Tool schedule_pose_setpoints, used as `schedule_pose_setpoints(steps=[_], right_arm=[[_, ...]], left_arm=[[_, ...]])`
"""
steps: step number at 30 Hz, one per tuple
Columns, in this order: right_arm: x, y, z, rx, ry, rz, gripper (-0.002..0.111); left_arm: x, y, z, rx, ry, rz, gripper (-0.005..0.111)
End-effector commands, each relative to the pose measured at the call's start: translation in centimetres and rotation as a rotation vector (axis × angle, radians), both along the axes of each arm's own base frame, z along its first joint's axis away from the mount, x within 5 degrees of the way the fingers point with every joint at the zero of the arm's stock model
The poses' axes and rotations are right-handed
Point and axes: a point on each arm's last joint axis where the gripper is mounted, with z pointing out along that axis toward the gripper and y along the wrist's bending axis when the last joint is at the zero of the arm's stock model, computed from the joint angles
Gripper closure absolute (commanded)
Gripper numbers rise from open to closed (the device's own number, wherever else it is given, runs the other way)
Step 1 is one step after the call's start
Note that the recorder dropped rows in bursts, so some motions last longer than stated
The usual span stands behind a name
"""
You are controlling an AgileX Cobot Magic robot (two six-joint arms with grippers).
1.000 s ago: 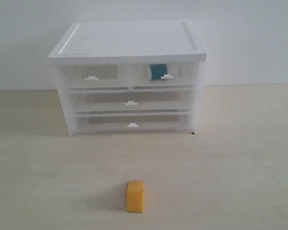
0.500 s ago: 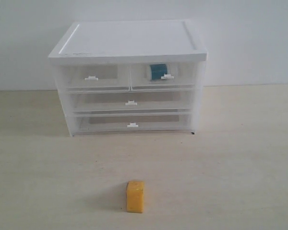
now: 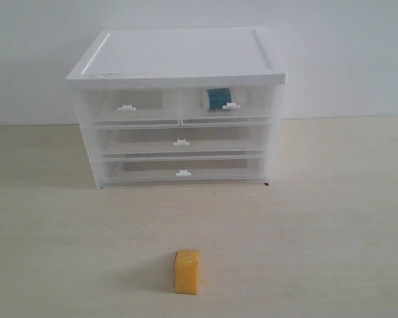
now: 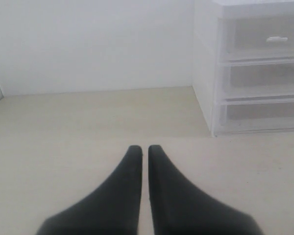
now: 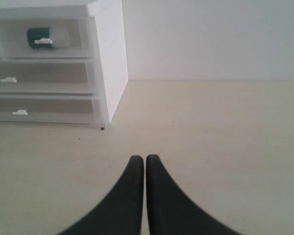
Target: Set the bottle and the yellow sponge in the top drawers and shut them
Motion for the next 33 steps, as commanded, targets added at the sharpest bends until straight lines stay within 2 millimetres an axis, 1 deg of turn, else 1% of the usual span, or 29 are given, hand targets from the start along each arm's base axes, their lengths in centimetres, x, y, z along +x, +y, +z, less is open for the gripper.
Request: schedule_pose_setpoints(steps=[1, 4, 8, 9, 12, 15, 19, 21, 24, 26, 27, 28, 29, 30, 31, 32, 33], right_arm=[[-0.1, 0.0, -0.4, -0.003, 0.044, 0.0, 0.108], [-0.2, 0.0, -0.7, -0.023, 0.071, 0.002, 0.108], [-0.2, 0.0, -0.9, -0.047, 0.088, 0.007, 0.108], [-0.2, 0.0, -0.9, -0.047, 0.088, 0.007, 0.108], [-0.2, 0.0, -0.9, -0.045, 0.088, 0.007, 0.108], [-0.2, 0.0, -0.9, -0.045, 0.088, 0.007, 0.108], [-0.2, 0.0, -0.9, -0.045, 0.088, 0.007, 0.108], [-0.2, 0.0, -0.9, -0.045, 0.088, 0.007, 0.108], [-0.2, 0.0, -0.9, -0.045, 0.088, 0.007, 0.108], [-0.2, 0.0, -0.9, -0.045, 0.088, 0.007, 0.108], [-0.2, 0.0, -0.9, -0.045, 0.088, 0.007, 0.108], [-0.2, 0.0, -0.9, -0.045, 0.088, 0.007, 0.108], [-0.2, 0.0, -0.9, -0.045, 0.088, 0.007, 0.108], [-0.2, 0.0, -0.9, -0.045, 0.088, 0.007, 0.108], [-0.2, 0.0, -0.9, -0.045, 0.088, 0.007, 0.108], [-0.2, 0.0, -0.9, -0.045, 0.088, 0.007, 0.108], [-0.2, 0.0, -0.9, -0.045, 0.088, 0.007, 0.108]], left_arm=[[0.1, 0.0, 0.8, -0.021, -0.098, -0.001, 0.103], [0.1, -0.1, 1.3, -0.123, -0.156, -0.002, 0.103], [0.0, -0.1, 2.0, -0.143, -0.231, -0.005, 0.103], [0.0, -0.1, 2.1, -0.173, -0.244, -0.005, 0.103], [0.0, -0.1, 2.5, -0.33, -0.292, -0.008, 0.103], [-0.3, 0.0, 3.6, -0.44, -0.416, -0.031, 0.103], [-0.8, 0.0, 5.1, -0.426, -0.59, -0.066, 0.103], [-0.9, 0.0, 5.3, -0.427, -0.618, -0.072, 0.103], [-0.8, 0.0, 6.8, -0.427, -0.622, -0.073, 0.103], [-0.2, 0.0, 8.0, -0.406, -0.587, -0.062, 0.103], [0.9, 0.0, 9.1, -0.373, -0.53, -0.046, 0.103], [1.4, 0.0, 9.5, -0.361, -0.504, -0.042, 0.103], [2.8, 0.0, 10.3, -0.324, -0.45, -0.04, 0.103], [3.6, -0.1, 10.7, -0.3, -0.418, -0.041, 0.103], [5.0, -0.2, 11.1, -0.259, -0.362, -0.044, 0.103], [5.7, -0.2, 11.2, -0.24, -0.338, -0.047, 0.103], [7.2, -0.2, 11.2, -0.226, -0.287, -0.046, 0.103]])
